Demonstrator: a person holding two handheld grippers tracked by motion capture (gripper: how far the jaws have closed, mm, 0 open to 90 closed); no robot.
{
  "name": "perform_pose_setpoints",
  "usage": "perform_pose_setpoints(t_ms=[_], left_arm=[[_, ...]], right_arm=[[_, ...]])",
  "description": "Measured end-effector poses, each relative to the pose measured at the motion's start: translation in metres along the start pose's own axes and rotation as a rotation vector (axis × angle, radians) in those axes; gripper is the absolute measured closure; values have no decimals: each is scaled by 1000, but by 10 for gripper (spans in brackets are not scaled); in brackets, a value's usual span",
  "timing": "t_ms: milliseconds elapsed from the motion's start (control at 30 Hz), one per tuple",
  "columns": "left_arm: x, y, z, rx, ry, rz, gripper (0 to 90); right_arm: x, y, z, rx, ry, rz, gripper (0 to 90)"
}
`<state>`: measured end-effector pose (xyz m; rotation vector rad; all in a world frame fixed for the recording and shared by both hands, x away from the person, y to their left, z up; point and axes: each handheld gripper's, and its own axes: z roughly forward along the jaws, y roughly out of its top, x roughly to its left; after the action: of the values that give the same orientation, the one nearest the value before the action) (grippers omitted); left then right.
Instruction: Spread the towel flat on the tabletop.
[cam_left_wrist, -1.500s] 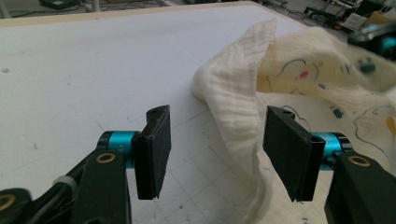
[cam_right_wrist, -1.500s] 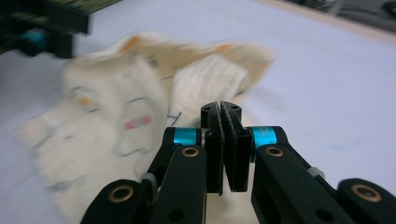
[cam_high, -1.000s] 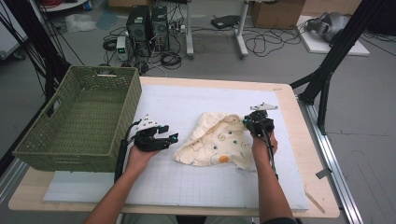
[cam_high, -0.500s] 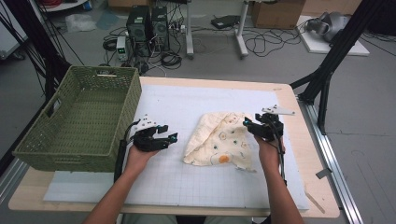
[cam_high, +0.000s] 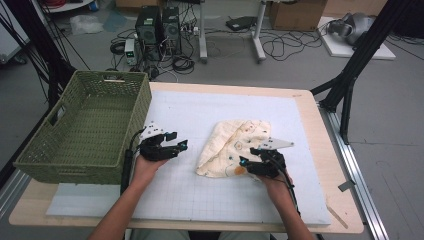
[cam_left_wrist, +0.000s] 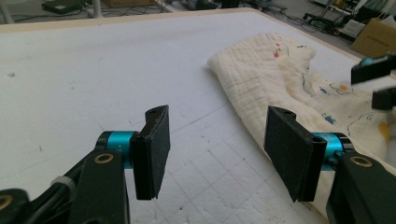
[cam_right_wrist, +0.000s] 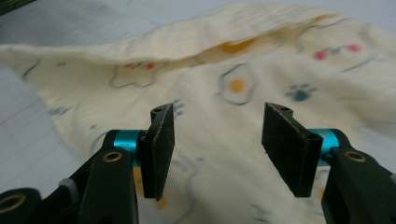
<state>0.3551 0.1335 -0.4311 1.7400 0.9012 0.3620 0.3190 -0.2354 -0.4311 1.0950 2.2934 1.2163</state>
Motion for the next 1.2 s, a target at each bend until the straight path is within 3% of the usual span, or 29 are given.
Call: perform_pose_setpoints(t_ms=[67, 200, 233, 333, 400, 700, 800, 900, 1000, 1200], left_arm=[[0, 0, 0, -1, 0, 0, 410], [0, 0, 0, 2, 0, 2, 410], [-1, 0, 0, 2, 0, 2, 410], [0, 0, 0, 3, -1, -1, 410], [0, 0, 0, 4, -1, -2, 411], [0, 0, 0, 7, 0, -3, 411], [0, -1, 0, 7, 1, -4, 411], [0, 0, 0, 7, 1, -1, 411], [-1, 0, 0, 5, -2, -1, 411], [-2, 0, 2, 14, 3, -1, 403]], right_arm=[[8, -3, 7, 29, 44, -15, 445], [19, -8, 21, 107, 76, -73, 527], [22, -9, 21, 102, 68, -83, 572], [21, -9, 19, 105, 97, -71, 766], [21, -10, 17, 113, 123, -69, 841], [36, -15, 6, 159, 218, -105, 857], [42, -17, 2, 167, 241, -114, 810], [43, -14, -4, 136, 226, -109, 669], [37, -10, -11, 82, 166, -96, 526], [18, -8, -25, 20, 74, -52, 349]])
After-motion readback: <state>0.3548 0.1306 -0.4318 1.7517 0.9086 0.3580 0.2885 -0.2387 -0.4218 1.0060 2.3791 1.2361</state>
